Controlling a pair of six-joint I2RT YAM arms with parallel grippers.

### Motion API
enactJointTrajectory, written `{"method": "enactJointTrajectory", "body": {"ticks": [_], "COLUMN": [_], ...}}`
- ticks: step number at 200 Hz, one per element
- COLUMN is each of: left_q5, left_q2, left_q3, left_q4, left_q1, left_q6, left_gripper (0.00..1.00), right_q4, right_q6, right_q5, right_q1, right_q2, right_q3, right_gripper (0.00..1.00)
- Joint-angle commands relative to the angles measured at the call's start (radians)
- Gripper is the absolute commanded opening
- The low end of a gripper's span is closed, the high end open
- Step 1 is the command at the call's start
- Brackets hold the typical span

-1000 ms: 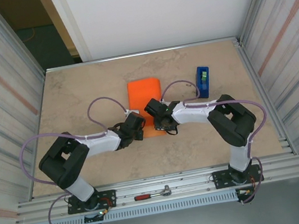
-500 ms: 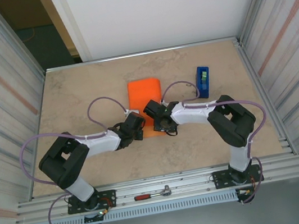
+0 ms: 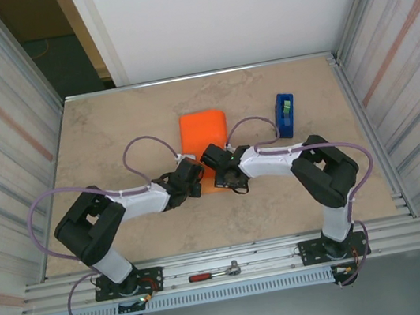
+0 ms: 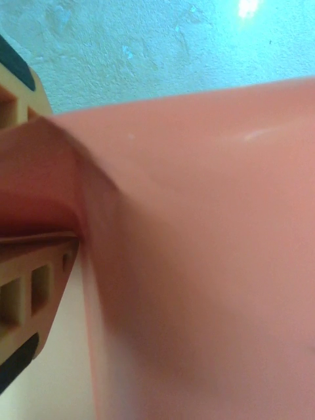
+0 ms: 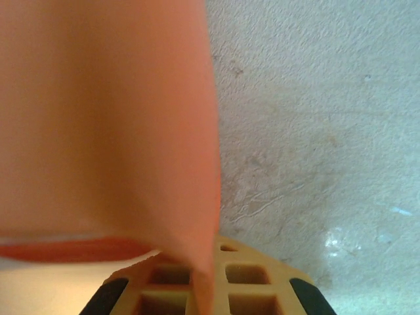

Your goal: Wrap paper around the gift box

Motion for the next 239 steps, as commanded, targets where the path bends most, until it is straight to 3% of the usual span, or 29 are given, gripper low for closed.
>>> {"method": "enactJointTrajectory", "body": {"ticks": [1, 22, 50, 76, 83, 112, 180, 223, 239], "left_q5": [0.006, 0.011, 0.026, 0.030, 0.032, 0.056, 0.081, 0.119, 0.131], "left_q2": [-0.007, -0.042, -0.094, -0.102, -0.096, -0.074, -0.084, -0.024, 0.009], "left_q3": [0.032, 0.032, 0.023, 0.025, 0.030, 0.044, 0.031, 0.074, 0.097], "left_q4": [0.013, 0.003, -0.004, -0.002, -0.003, -0.016, -0.113, -0.155, -0.175], "left_q1": [-0.010, -0.011, -0.010, -0.010, -0.012, -0.010, -0.010, -0.011, -0.011], "left_q6": [0.027, 0.027, 0.018, 0.011, 0.009, -0.013, -0.113, -0.096, -0.086], "left_gripper": [0.28, 0.34, 0.50, 0.53, 0.52, 0.47, 0.38, 0.32, 0.23], "right_q4": [-0.031, -0.031, -0.029, -0.026, -0.029, -0.028, -0.008, 0.005, 0.005], "right_q6": [-0.002, -0.029, -0.064, -0.075, -0.073, -0.056, -0.036, -0.031, -0.035], "right_q5": [0.028, 0.029, 0.019, 0.010, 0.009, 0.015, 0.011, 0.006, 0.003], "right_q1": [-0.029, -0.063, -0.095, -0.090, -0.085, -0.063, -0.031, -0.032, -0.036], "right_q2": [-0.014, -0.032, -0.050, -0.056, -0.057, -0.086, -0.112, -0.106, -0.107], "right_q3": [-0.028, -0.032, -0.037, -0.034, -0.036, -0.059, -0.082, -0.075, -0.071], "right_gripper": [0.00, 0.00, 0.00, 0.00, 0.01, 0.27, 0.32, 0.58, 0.64]}}
